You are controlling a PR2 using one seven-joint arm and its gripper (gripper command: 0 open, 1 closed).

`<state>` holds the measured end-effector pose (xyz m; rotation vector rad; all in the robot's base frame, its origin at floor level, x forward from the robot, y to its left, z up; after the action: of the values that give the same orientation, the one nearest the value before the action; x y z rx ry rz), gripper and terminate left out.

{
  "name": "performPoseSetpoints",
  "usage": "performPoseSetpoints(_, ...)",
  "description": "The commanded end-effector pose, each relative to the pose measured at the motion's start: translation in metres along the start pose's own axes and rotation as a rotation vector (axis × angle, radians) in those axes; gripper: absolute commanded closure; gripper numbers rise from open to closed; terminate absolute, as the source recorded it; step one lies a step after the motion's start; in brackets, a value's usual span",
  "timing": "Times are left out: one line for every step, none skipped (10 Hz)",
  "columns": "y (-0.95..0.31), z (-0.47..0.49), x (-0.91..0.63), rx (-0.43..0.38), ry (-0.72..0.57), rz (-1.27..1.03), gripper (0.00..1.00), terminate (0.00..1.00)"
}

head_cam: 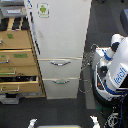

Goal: Opening the fridge

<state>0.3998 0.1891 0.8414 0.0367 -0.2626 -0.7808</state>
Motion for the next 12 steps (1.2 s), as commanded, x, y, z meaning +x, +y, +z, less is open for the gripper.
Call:
performPoseSetpoints(-0.004, -0.001, 0.003, -0.085, 0.009, -0.022, 0.0, 0.0)
performPoseSetpoints(-0.001, -0.003, 0.007, -0.126, 0.02, -0.02, 0.0, 0.0)
performPoseSetpoints(0.0, -0.002, 0.018, -0.181, 0.023, -0.044, 0.0, 0.0)
performPoseSetpoints(0.004, -0.001, 0.033, -0.197, 0.015, -0.048, 0.0, 0.0)
performPoseSetpoints(0.007, 0.0, 0.048, -0.202, 0.007, -0.052, 0.0, 0.0)
performPoseSetpoints(0.014, 0.003, 0.075, -0.222, 0.004, -0.043, 0.0, 0.0)
performPoseSetpoints(0.021, 0.003, 0.091, -0.211, 0.009, -0.031, 0.0, 0.0)
performPoseSetpoints(0.03, 0.005, 0.106, -0.189, 0.0, -0.011, 0.0, 0.0)
performPoseSetpoints(0.048, 0.01, 0.138, -0.139, -0.01, 0.013, 0.0, 0.0)
performPoseSetpoints(0.062, 0.011, 0.158, -0.091, 0.007, 0.04, 0.0, 0.0)
performPoseSetpoints(0.078, 0.013, 0.178, -0.053, 0.039, 0.07, 0.0, 0.0)
performPoseSetpoints(0.097, 0.016, 0.194, -0.022, 0.064, 0.117, 0.0, 0.0)
